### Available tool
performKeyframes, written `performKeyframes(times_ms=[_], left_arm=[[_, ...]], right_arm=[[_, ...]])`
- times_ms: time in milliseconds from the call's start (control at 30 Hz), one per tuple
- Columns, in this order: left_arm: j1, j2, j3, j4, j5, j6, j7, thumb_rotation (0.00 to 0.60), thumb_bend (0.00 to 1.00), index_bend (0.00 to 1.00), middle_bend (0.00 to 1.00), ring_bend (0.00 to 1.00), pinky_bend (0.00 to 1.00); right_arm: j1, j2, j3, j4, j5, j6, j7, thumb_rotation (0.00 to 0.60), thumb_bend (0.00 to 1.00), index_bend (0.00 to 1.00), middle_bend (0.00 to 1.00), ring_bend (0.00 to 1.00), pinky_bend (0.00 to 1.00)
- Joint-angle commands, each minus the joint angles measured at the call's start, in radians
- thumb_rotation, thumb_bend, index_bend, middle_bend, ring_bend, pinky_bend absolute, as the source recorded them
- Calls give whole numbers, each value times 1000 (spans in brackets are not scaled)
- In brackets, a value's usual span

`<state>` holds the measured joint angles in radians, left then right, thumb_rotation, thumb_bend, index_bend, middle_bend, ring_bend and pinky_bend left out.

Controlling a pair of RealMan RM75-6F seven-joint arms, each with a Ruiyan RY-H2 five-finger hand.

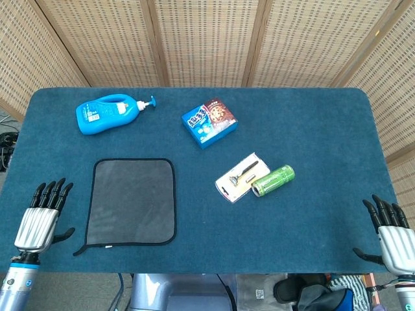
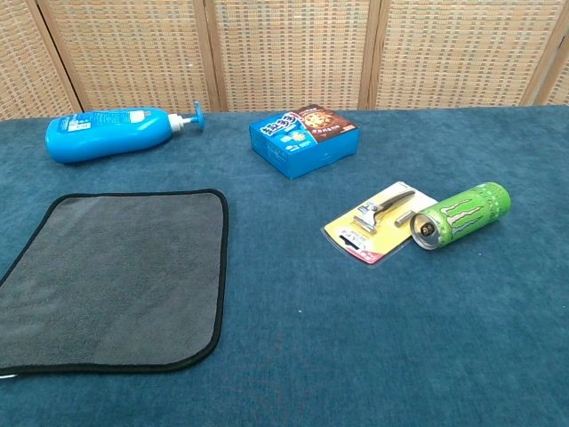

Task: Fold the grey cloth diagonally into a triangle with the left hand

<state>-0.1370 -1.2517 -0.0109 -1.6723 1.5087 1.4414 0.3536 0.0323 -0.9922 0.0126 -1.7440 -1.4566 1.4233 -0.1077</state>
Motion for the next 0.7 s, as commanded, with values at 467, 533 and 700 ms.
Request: performKeyframes(times_ms=[467, 533, 700], left_arm=[[-13, 55, 71, 12, 66, -68, -120, 600, 82, 0, 0, 0, 0], [-17, 59, 76, 23, 70, -78, -125, 600, 84, 11, 0, 0, 0], [-27, 55, 92, 66, 72, -115, -134, 600, 88, 104, 0, 0, 0]], right_arm=[[-5, 7, 0, -2, -5, 8, 6, 600, 0, 0, 0, 0, 0], [-5, 7, 0, -2, -5, 8, 8, 600, 0, 0, 0, 0, 0], [-6, 8, 2, 0, -5, 11, 15, 600, 0, 0, 0, 0, 0]])
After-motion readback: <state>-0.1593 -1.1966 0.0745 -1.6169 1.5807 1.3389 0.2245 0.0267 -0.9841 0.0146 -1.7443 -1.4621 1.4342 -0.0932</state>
